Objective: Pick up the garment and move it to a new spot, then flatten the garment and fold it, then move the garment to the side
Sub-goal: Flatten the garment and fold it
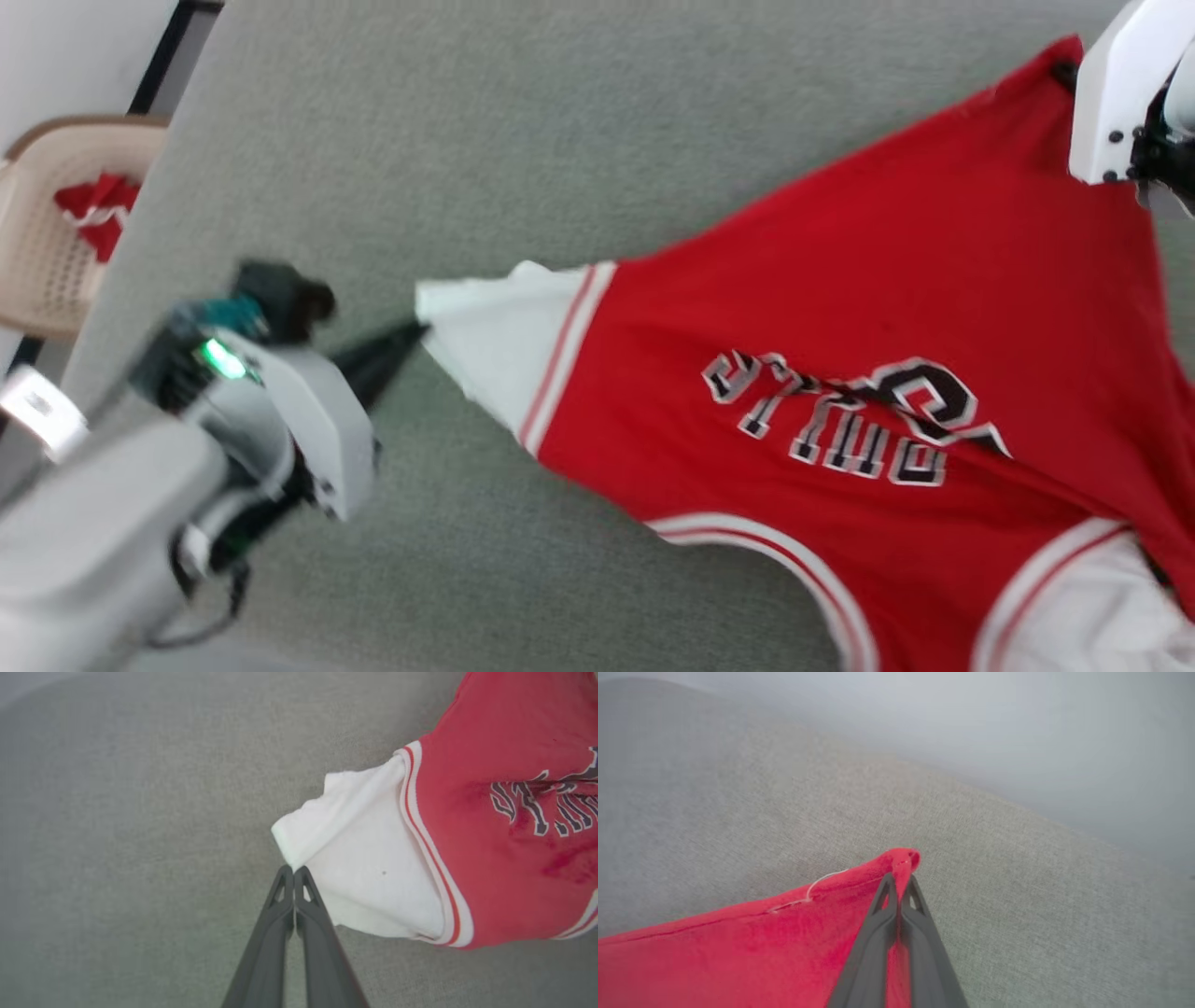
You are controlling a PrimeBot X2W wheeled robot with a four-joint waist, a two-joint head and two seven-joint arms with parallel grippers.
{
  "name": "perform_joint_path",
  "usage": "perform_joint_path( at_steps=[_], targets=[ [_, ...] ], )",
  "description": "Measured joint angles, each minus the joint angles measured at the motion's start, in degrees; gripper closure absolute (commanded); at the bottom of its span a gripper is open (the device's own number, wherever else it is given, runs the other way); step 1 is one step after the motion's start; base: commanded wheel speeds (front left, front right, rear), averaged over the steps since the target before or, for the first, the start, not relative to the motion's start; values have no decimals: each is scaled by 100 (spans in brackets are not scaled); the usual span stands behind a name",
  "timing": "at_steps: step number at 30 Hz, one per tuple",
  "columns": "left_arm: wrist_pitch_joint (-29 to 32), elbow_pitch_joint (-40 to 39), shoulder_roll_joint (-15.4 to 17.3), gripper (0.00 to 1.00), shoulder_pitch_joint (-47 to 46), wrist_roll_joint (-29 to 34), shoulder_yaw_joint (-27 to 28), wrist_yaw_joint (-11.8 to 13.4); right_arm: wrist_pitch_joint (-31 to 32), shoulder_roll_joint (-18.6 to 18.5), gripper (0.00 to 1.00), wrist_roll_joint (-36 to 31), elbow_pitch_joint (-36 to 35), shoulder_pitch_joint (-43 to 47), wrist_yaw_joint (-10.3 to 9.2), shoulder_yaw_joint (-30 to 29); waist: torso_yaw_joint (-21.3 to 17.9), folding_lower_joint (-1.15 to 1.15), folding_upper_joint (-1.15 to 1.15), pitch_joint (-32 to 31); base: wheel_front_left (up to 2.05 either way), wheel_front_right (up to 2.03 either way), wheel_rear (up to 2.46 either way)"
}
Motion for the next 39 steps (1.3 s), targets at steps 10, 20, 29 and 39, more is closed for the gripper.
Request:
perform_joint_path(
  at_steps=[10, 20, 29, 39],
  targets=[
    [966, 356, 352, 100, -1609, 108, 443, -156, -375, -36, 100, 70, -951, 20, 0, -227, -561, 0, 0, -590, 0, 0, 0],
    [1360, 1546, -19, 100, -3198, 531, 647, -483, -595, 127, 100, -71, -1537, -24, 0, -716, -1003, 0, 0, -1121, 0, 0, 0],
    [1047, 2640, -497, 100, -4246, 931, 736, -630, -877, 296, 100, -407, -1727, -294, 0, -1090, -1218, 0, 0, -1362, 0, 0, 0],
    [432, 3791, -944, 100, -5143, 1129, 857, -815, -1200, 560, 100, -761, -1642, -689, 0, -1412, -1335, 0, 0, -1111, 0, 0, 0]
  ],
)
